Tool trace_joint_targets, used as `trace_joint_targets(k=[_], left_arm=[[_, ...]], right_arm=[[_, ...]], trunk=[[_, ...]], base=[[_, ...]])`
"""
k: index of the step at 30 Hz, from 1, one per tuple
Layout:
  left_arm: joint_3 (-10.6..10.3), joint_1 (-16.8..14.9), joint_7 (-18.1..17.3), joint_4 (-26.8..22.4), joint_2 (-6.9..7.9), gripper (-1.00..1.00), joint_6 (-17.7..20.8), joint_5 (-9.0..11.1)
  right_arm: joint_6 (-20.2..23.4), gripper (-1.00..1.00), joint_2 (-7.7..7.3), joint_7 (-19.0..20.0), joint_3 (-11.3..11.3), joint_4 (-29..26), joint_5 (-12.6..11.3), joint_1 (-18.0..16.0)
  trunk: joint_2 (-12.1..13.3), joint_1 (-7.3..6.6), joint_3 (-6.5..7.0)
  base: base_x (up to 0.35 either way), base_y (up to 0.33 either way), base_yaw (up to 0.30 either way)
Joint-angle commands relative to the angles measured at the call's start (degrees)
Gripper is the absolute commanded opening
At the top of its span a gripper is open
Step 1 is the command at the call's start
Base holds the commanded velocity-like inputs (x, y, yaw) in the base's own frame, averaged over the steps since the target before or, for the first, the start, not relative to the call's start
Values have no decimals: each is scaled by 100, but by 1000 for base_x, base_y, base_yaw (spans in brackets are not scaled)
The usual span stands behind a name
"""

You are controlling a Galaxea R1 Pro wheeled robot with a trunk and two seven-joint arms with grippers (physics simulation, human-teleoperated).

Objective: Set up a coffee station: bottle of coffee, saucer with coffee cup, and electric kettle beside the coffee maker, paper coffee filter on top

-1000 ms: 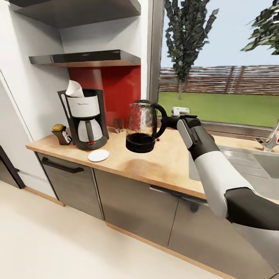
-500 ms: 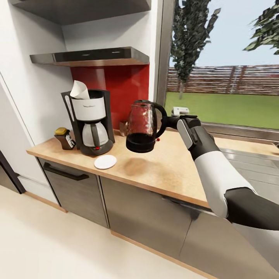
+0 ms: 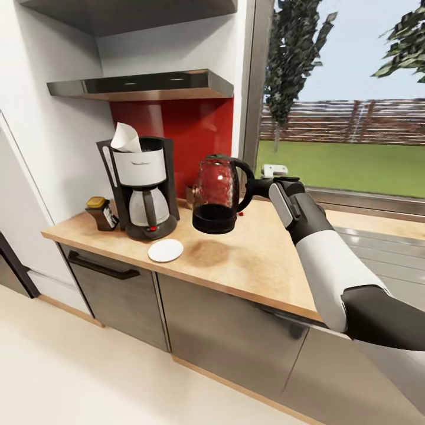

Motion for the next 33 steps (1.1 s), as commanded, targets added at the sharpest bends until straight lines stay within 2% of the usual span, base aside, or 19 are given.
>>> trace_joint_targets(k=[1,9,19,31,33], left_arm=[[-1,-3,-20,1,3,100,21,19],[-1,-3,-20,1,5,100,21,25],[-1,-3,-20,1,43,100,21,20],[-1,-3,-20,1,52,100,21,21],[-1,-3,-20,1,50,100,21,20]], right_arm=[[19,-100,-2,-54,13,-6,-63,-5],[16,-100,3,-61,13,5,-54,-5],[-233,-100,3,-62,22,271,-33,-5],[-245,-100,3,-70,22,287,-17,-4],[-246,-100,2,-70,22,287,-17,-5]], trunk=[[-3,0,-6],[-3,0,-6],[-3,0,-6],[-3,0,-6],[-84,44,-41]], base=[[52,72,0],[108,118,0],[128,131,0],[15,14,0],[0,0,0]])
